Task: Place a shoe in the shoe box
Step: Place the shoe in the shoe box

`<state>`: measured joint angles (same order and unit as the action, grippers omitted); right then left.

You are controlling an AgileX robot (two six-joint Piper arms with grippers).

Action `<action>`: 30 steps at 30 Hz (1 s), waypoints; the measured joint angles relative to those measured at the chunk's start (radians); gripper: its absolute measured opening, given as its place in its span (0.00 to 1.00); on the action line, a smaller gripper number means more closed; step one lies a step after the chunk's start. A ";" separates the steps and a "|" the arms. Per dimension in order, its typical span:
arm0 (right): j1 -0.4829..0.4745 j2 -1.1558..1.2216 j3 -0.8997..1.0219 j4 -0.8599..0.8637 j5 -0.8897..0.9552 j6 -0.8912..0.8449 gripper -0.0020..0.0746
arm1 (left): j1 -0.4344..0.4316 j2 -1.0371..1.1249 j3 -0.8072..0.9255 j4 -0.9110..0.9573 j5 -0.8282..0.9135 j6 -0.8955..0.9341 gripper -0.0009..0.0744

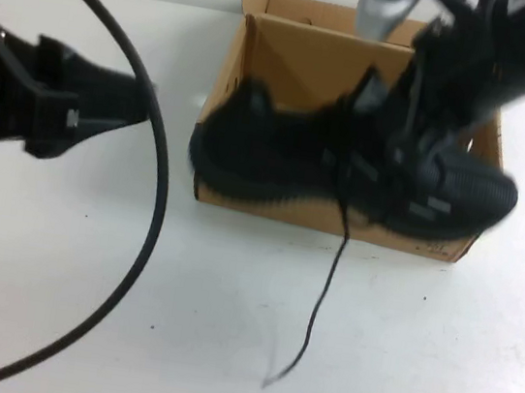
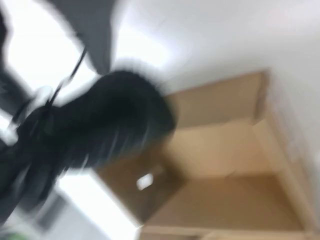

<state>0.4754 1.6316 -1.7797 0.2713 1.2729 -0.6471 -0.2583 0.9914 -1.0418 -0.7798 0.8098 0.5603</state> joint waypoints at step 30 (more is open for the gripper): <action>-0.154 0.448 -0.863 -0.012 -0.129 0.060 0.04 | 0.000 0.040 0.000 0.342 0.106 -0.299 0.01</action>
<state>0.3216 2.0793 -2.6432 0.2594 1.1437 -0.5873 -0.2583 1.0313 -1.0418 -0.4382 0.9161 0.2615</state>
